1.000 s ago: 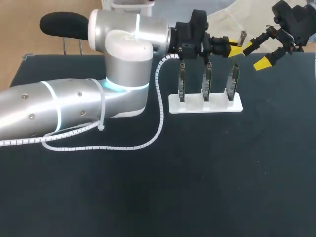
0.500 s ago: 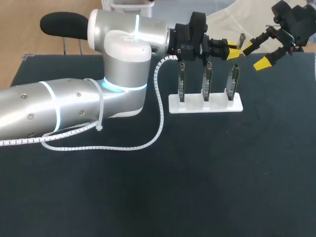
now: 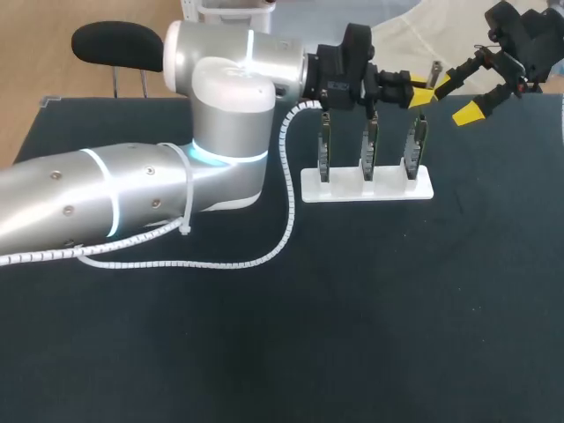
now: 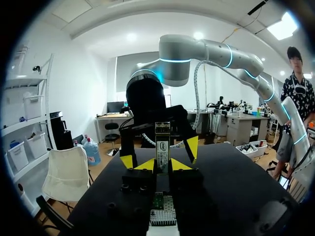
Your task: Pick up the optical module with the left hand, and insert it into the network port with the right hand.
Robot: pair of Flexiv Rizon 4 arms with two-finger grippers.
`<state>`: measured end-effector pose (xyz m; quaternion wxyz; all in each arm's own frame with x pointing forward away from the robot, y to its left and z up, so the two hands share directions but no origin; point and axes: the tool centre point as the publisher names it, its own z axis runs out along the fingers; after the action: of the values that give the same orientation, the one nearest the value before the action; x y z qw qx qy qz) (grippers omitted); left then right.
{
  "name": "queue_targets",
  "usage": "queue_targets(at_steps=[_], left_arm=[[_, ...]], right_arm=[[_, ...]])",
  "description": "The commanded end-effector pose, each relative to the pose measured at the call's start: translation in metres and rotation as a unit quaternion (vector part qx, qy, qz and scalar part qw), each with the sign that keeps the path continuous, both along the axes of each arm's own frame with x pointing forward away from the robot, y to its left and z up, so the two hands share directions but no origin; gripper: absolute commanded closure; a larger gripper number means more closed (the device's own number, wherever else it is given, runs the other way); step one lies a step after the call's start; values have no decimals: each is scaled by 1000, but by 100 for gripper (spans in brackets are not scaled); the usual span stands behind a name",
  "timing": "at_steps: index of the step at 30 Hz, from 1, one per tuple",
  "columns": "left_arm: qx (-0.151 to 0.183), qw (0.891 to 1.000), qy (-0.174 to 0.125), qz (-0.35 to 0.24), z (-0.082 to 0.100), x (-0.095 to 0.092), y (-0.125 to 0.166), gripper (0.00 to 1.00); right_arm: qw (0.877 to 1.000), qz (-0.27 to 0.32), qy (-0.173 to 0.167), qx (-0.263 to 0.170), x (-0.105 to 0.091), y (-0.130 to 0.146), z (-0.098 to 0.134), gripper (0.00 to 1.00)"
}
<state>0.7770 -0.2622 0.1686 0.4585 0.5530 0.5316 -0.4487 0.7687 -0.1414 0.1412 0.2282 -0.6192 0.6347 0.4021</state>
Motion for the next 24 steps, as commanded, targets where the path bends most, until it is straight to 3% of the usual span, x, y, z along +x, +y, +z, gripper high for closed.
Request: queue_targets(at_steps=[1, 24], left_arm=[[3, 1000, 0, -2, -1, 3, -1, 100], [4, 1000, 3, -9, -1, 2, 2, 100]], right_arm=[[1000, 1, 1, 0, 2, 0, 0, 0], [1000, 1, 1, 0, 2, 0, 0, 0]])
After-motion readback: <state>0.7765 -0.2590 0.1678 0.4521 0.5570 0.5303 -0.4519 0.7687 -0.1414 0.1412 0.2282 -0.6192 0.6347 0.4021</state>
